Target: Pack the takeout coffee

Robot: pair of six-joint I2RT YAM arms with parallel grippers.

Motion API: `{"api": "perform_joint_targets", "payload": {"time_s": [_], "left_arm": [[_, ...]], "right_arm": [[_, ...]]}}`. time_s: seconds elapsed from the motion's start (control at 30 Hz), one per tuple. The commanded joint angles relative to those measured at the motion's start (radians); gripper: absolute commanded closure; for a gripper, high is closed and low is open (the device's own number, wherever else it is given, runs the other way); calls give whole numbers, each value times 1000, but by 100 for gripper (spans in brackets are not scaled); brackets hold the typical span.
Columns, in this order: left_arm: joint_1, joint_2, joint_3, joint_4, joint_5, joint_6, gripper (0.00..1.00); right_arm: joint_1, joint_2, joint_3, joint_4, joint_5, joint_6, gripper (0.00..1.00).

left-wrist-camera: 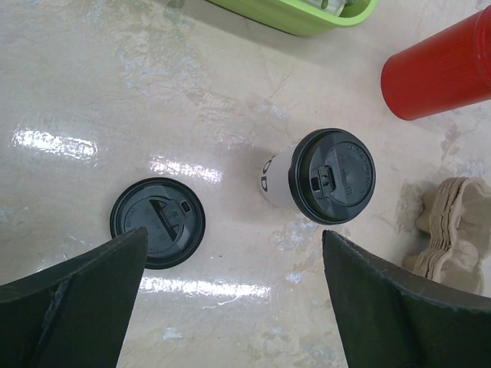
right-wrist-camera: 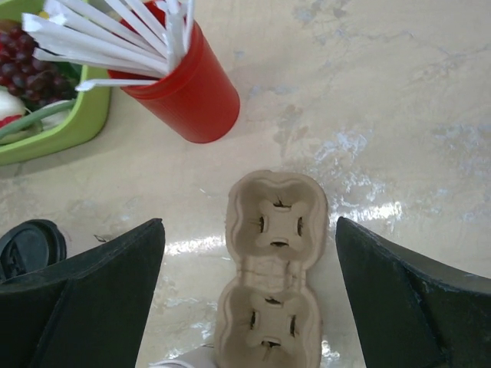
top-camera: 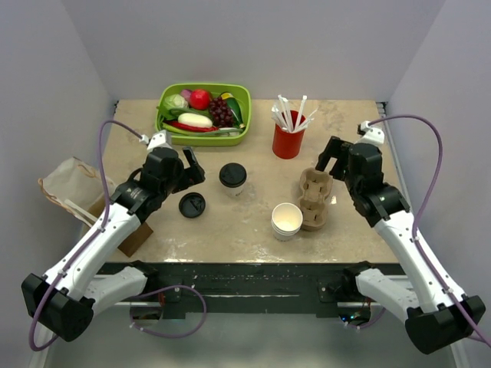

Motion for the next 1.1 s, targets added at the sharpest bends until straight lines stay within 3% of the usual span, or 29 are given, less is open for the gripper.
{"api": "perform_joint_targets", "payload": {"time_s": [0.0, 0.13, 0.3, 0.43, 0.47, 1.07], "left_arm": [[0, 4, 25, -9, -27, -18, 0], [0, 9, 11, 3, -19, -18, 0], [0, 30, 10, 4, -10, -6, 0], [0, 39, 8, 1, -4, 7, 0], [0, 42, 6, 1, -4, 11, 0], [0, 64, 6, -20, -18, 50, 0]], "right_arm": [[0, 23, -45, -83, 60, 70, 8], [0, 92, -82, -66, -15, 87, 14], [4, 194, -70, 76, -271, -59, 22], [10, 290, -35, 73, -250, -53, 30], [10, 321, -33, 72, -247, -50, 36], [58, 528, 30, 104, -142, -48, 60]]}}
